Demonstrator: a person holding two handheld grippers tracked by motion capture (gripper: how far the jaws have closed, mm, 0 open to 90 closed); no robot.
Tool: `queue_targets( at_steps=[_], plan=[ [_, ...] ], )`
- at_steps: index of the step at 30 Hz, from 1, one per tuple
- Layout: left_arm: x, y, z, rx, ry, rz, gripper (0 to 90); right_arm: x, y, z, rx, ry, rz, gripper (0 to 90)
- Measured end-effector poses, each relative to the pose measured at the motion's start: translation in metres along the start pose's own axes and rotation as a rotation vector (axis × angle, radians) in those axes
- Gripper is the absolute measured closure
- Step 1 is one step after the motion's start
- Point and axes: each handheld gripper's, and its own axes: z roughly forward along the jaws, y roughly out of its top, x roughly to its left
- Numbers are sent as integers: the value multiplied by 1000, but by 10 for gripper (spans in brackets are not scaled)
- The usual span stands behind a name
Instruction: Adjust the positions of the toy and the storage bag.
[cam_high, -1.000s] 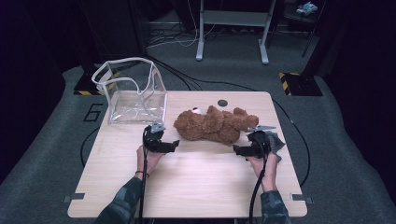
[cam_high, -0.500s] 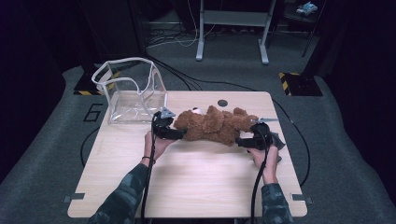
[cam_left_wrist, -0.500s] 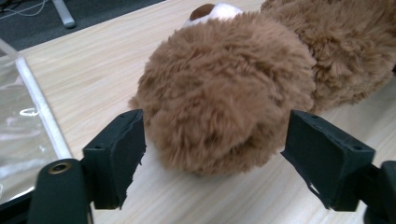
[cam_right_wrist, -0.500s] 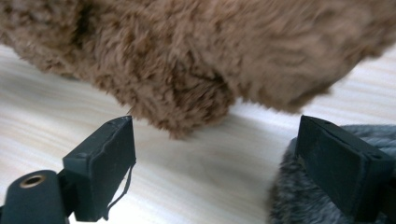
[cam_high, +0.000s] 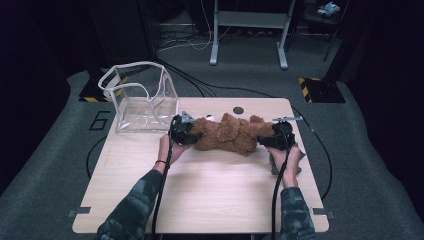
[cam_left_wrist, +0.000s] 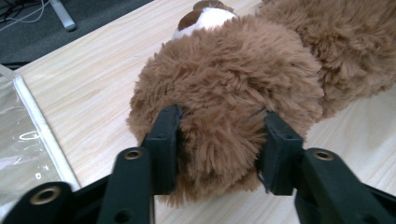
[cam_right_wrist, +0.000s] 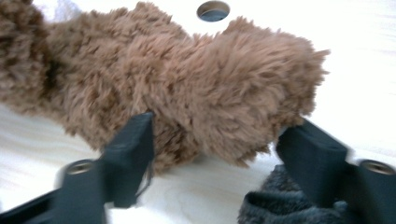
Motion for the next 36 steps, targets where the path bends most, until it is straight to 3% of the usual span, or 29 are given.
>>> queue_targets(
  at_steps=[5, 8, 11, 13, 16, 22, 36],
  plan=[
    [0, -1, 3, 21, -1, 17, 712, -2, 0, 3, -13, -30, 5, 600],
    [0, -1, 4, 17, 4, 32, 755, -1, -4, 7, -16, -26, 1, 705],
    [0, 0, 3, 16, 24, 50, 775, 2, -7, 9, -25, -43, -7, 753],
    [0, 0, 3, 16, 26, 52, 786, 5, -8, 7, -50, -49, -15, 770],
    [1, 3, 1, -13, 71, 70, 795, 11, -8, -1, -95, -73, -40, 783],
    [6, 14, -4, -40, 121, 108, 799, 24, -9, -18, -170, -92, -85, 791],
    [18, 36, 3, -72, 168, 147, 801, 51, -22, -48, -254, -90, -133, 792]
  ],
)
